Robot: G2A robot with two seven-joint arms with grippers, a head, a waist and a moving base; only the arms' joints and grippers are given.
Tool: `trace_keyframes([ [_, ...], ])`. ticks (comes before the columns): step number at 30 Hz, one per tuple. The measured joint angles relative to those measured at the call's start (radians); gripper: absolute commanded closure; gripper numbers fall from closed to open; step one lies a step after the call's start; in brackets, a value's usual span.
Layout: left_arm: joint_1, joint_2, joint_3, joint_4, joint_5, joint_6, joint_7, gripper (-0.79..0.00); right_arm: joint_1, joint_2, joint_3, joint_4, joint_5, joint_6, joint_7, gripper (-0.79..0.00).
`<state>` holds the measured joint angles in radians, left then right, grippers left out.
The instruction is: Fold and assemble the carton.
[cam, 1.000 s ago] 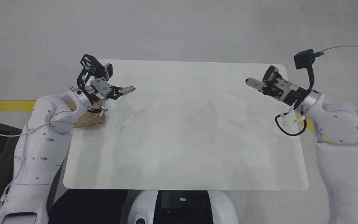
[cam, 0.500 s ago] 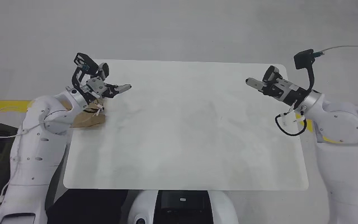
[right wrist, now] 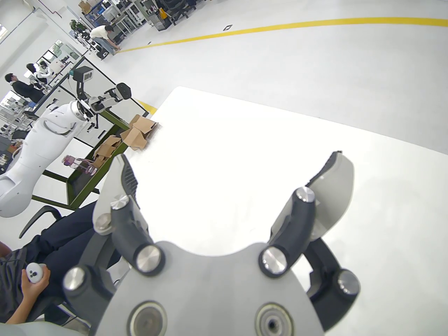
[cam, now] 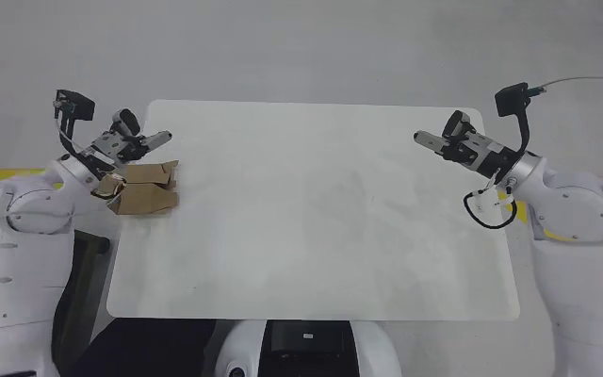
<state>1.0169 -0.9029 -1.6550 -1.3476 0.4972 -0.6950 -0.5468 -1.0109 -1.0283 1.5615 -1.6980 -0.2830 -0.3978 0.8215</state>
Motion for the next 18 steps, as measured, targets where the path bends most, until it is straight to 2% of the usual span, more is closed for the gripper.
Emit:
trace_keyframes([
  [4, 0.027, 0.011, -0.055, 0.026, -0.052, 0.002, -0.026, -0.785, 0.000, 0.000, 0.000, 0.000, 0.000, 0.000, 0.000, -0.785],
  [8, 0.034, 0.021, -0.096, 0.065, -0.066, 0.050, -0.055, -0.785, 0.000, 0.000, 0.000, 0.000, 0.000, 0.000, 0.000, -0.785],
  [12, 0.019, 0.028, -0.120, 0.135, -0.136, 0.062, -0.085, -0.785, 0.000, 0.000, 0.000, 0.000, 0.000, 0.000, 0.000, -0.785],
  [15, -0.005, 0.031, -0.132, 0.211, -0.248, 0.066, -0.126, -0.785, 0.000, 0.000, 0.000, 0.000, 0.000, 0.000, 0.000, -0.785],
  [18, -0.008, 0.032, -0.133, 0.218, -0.259, 0.066, -0.131, -0.785, 0.000, 0.000, 0.000, 0.000, 0.000, 0.000, 0.000, -0.785],
])
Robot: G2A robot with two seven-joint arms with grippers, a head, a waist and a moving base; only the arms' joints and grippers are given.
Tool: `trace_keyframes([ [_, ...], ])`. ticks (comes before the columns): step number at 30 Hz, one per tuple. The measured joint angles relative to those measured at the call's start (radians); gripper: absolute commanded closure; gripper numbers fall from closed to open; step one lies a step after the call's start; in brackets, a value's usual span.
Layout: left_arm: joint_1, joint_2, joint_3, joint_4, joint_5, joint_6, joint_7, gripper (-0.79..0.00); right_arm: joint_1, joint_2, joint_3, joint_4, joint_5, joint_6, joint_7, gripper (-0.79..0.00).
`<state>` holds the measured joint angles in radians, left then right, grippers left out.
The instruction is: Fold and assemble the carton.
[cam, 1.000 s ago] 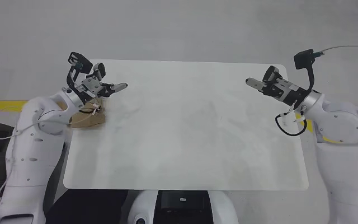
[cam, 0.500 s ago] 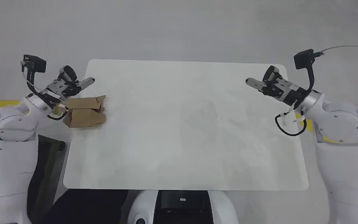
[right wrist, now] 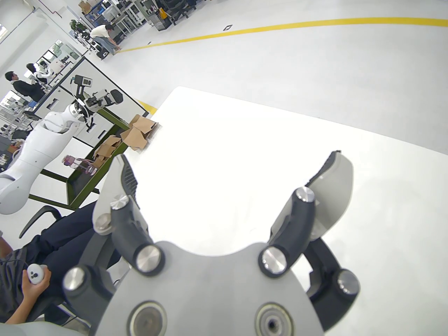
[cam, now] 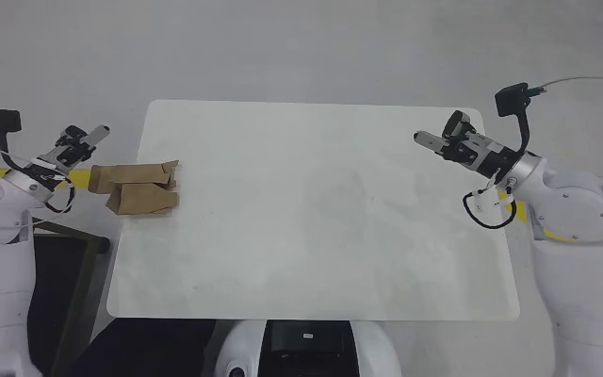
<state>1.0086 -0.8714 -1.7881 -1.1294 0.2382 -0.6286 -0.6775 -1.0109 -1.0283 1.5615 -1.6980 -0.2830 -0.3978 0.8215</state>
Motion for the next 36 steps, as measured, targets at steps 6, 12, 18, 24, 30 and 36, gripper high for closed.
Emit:
trace_keyframes([
  [6, 0.001, 0.000, 0.000, -0.002, 0.004, 0.000, 0.001, -0.785, 0.000, 0.000, 0.000, 0.000, 0.000, 0.000, 0.000, -0.785],
  [12, 0.001, 0.000, 0.000, -0.002, 0.004, 0.000, 0.001, -0.785, 0.000, 0.000, 0.000, 0.000, 0.000, 0.000, 0.000, -0.785],
  [18, 0.003, 0.000, -0.001, -0.001, 0.003, 0.003, 0.004, -0.785, 0.000, 0.000, 0.000, 0.000, 0.000, 0.000, 0.000, -0.785],
  [24, 0.009, 0.012, -0.052, 0.063, -0.066, 0.067, -0.023, -0.785, 0.000, 0.000, 0.000, 0.000, 0.000, 0.000, 0.000, -0.785],
  [30, -0.049, 0.046, -0.145, 0.228, -0.073, 0.103, -0.054, -0.785, 0.000, 0.000, 0.000, 0.000, 0.000, 0.000, 0.000, -0.785],
  [36, -0.119, 0.075, -0.168, 0.384, -0.014, 0.105, -0.060, -0.785, 0.000, 0.000, 0.000, 0.000, 0.000, 0.000, 0.000, -0.785],
])
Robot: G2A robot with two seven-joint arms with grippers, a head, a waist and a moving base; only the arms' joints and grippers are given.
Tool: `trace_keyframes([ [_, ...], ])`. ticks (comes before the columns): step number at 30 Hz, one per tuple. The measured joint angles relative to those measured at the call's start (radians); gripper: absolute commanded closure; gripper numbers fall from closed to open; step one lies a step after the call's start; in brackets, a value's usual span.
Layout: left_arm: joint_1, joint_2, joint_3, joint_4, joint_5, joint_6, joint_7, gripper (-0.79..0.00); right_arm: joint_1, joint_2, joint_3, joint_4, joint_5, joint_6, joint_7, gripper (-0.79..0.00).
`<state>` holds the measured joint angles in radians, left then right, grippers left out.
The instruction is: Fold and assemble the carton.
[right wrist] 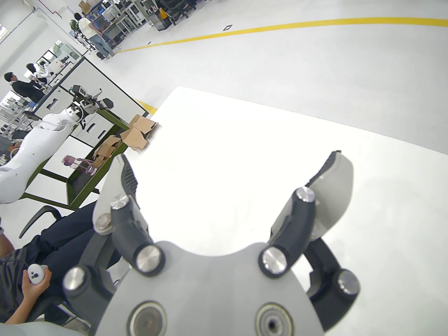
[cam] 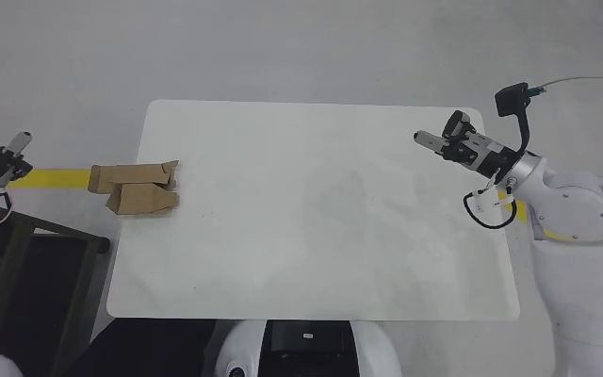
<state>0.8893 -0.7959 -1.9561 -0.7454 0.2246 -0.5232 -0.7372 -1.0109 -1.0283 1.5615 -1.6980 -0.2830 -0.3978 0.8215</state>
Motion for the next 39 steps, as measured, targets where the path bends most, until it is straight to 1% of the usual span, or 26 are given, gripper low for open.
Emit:
trace_keyframes([
  [3, -0.033, 0.008, 0.014, 0.068, 0.030, -0.003, 0.001, -0.785, 0.000, 0.000, 0.000, 0.000, 0.000, 0.000, 0.000, -0.785],
  [8, -0.076, 0.012, 0.054, 0.166, 0.071, -0.029, 0.015, -0.785, 0.000, 0.000, 0.000, 0.000, 0.000, 0.000, 0.000, -0.785],
  [14, -0.108, 0.011, 0.103, 0.253, 0.114, -0.055, 0.028, -0.785, 0.000, 0.000, 0.000, 0.000, 0.000, 0.000, 0.000, -0.785],
  [18, -0.126, -0.003, 0.154, 0.294, 0.143, -0.060, 0.038, -0.785, 0.000, 0.000, 0.000, 0.000, 0.000, 0.000, 0.000, -0.785],
  [23, -0.154, -0.023, 0.194, 0.338, 0.096, -0.068, -0.012, -0.785, 0.000, 0.000, 0.000, 0.000, 0.000, 0.000, 0.000, -0.785],
  [29, -0.178, -0.040, 0.219, 0.379, 0.023, -0.047, -0.094, -0.785, 0.000, 0.000, 0.000, 0.000, 0.000, 0.000, 0.000, -0.785],
  [39, -0.195, -0.056, 0.239, 0.410, -0.056, -0.006, -0.154, -0.785, 0.000, 0.000, 0.000, 0.000, 0.000, 0.000, 0.000, -0.785],
])
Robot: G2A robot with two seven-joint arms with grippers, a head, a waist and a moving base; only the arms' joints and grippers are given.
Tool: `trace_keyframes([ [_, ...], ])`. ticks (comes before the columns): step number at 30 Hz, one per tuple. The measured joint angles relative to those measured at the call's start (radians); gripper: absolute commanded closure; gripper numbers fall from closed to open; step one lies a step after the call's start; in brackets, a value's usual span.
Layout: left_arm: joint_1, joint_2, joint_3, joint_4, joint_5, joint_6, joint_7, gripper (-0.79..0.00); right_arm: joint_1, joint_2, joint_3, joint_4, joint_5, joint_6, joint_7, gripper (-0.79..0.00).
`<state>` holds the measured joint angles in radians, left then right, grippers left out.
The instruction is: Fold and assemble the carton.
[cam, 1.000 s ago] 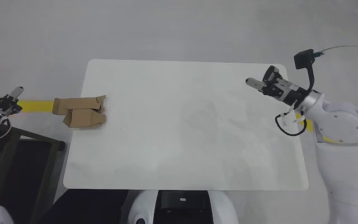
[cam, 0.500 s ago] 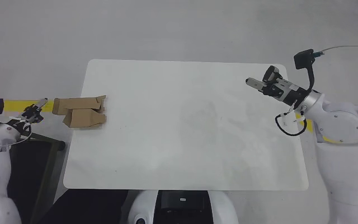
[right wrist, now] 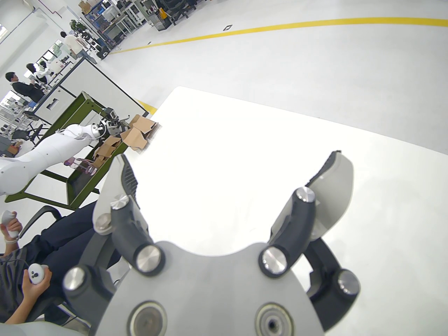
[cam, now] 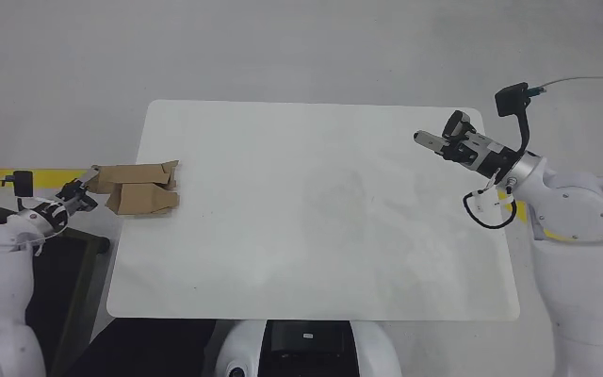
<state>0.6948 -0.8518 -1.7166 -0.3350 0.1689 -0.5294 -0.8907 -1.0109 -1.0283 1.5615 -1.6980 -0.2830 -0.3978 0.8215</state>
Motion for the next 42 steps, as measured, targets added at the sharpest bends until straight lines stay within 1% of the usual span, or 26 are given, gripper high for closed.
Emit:
trace_keyframes([
  [3, -0.002, -0.004, 0.004, 0.006, -0.023, 0.015, -0.012, -0.551, 0.000, 0.000, 0.000, 0.000, 0.000, 0.000, 0.000, -0.785],
  [4, -0.002, -0.005, 0.005, 0.006, -0.030, 0.020, -0.016, -0.489, 0.000, 0.000, 0.000, 0.000, 0.000, 0.000, 0.000, -0.785],
  [7, -0.002, -0.007, 0.011, 0.004, -0.042, 0.028, -0.031, -0.391, 0.000, 0.000, 0.000, 0.000, 0.000, 0.000, 0.000, -0.785],
  [8, -0.002, -0.008, 0.014, 0.003, -0.047, 0.029, -0.035, -0.382, 0.000, 0.000, 0.000, 0.000, 0.000, 0.000, 0.000, -0.785],
  [10, -0.002, -0.008, 0.016, 0.003, -0.054, 0.032, -0.041, -0.323, 0.000, 0.000, 0.000, 0.000, 0.000, 0.000, 0.000, -0.785],
  [11, -0.002, -0.008, 0.017, 0.003, -0.060, 0.034, -0.045, -0.249, 0.000, 0.000, 0.000, 0.000, 0.000, 0.000, 0.000, -0.785],
  [12, -0.002, -0.008, 0.018, 0.003, -0.064, 0.036, -0.048, -0.111, 0.000, 0.000, 0.000, 0.000, 0.000, 0.000, 0.000, -0.785],
  [13, -0.003, -0.008, 0.019, 0.003, -0.068, 0.038, -0.051, 0.000, 0.000, 0.000, 0.000, 0.000, 0.000, 0.000, 0.000, -0.785],
  [19, -0.004, -0.008, 0.017, -0.002, -0.114, 0.024, -0.090, 0.000, 0.000, 0.000, 0.000, 0.000, 0.000, 0.000, 0.000, -0.785],
  [25, -0.010, 0.000, -0.004, -0.024, -0.192, 0.017, -0.154, 0.000, 0.000, 0.000, 0.000, 0.000, 0.000, 0.000, 0.000, -0.785],
  [30, -0.026, 0.009, -0.025, -0.075, -0.261, 0.009, -0.211, 0.000, 0.000, 0.000, 0.000, 0.000, 0.000, 0.000, 0.000, -0.785],
  [34, -0.045, 0.012, -0.028, -0.133, -0.299, -0.005, -0.223, 0.000, 0.000, 0.000, 0.000, 0.000, 0.000, 0.000, 0.000, -0.785],
  [39, -0.087, 0.000, 0.006, -0.213, -0.325, -0.006, -0.202, 0.000, 0.000, 0.000, 0.000, 0.000, 0.000, 0.000, 0.000, -0.785],
  [42, -0.114, -0.020, 0.049, -0.249, -0.354, 0.009, -0.180, 0.000, 0.000, 0.000, 0.000, 0.000, 0.000, 0.000, 0.000, -0.785],
])
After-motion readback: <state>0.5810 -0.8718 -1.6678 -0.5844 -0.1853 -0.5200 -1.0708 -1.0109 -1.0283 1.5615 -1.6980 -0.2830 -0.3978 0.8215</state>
